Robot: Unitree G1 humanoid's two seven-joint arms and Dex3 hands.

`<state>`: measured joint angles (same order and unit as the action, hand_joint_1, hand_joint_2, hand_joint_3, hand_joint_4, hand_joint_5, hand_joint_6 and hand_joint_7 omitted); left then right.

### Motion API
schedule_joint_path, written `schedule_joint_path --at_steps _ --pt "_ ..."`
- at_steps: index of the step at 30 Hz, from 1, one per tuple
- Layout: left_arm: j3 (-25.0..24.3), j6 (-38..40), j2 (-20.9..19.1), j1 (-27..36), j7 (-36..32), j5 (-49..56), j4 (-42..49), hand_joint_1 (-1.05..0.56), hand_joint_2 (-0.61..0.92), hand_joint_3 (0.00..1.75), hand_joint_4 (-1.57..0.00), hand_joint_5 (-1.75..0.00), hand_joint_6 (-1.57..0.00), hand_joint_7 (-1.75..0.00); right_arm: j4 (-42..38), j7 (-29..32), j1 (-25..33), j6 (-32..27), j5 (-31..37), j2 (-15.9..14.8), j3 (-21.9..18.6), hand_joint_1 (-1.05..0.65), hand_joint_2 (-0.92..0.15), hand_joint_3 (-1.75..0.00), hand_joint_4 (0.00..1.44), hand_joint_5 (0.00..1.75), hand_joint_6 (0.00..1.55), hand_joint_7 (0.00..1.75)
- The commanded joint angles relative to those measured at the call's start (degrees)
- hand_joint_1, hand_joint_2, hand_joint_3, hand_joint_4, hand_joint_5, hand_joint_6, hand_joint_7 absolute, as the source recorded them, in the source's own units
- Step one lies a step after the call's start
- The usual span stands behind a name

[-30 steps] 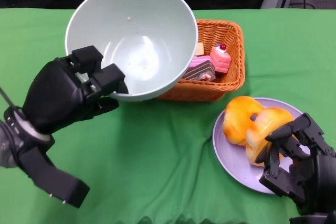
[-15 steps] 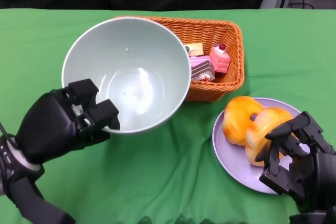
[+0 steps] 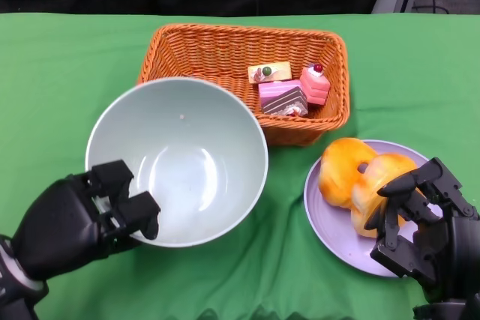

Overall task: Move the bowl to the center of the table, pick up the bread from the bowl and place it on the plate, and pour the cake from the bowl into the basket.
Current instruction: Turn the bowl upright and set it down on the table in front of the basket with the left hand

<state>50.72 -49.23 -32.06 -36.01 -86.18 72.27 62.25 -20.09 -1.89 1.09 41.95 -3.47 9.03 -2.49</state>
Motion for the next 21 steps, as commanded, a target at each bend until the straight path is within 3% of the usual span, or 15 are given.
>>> schedule_joint_path --at_steps 1,21 --pt "-0.5 -0.3 -1.5 1.1 -6.3 0.2 -0.7 -0.04 0.89 0.10 -0.65 -1.75 -0.49 -1.75 -0.8 0.3 -0.6 0.8 -0.2 -0.6 -0.5 0.05 -0.52 -1.28 0.74 1.74 0.63 1.49" --pt "3.3 -2.1 0.3 1.7 -4.0 1.2 3.8 -0.07 0.88 0.09 -0.66 -1.75 -0.47 -1.75 0.0 0.5 0.3 -0.1 0.1 -0.6 -0.3 0.07 -0.54 -1.27 0.72 1.75 0.62 1.48"
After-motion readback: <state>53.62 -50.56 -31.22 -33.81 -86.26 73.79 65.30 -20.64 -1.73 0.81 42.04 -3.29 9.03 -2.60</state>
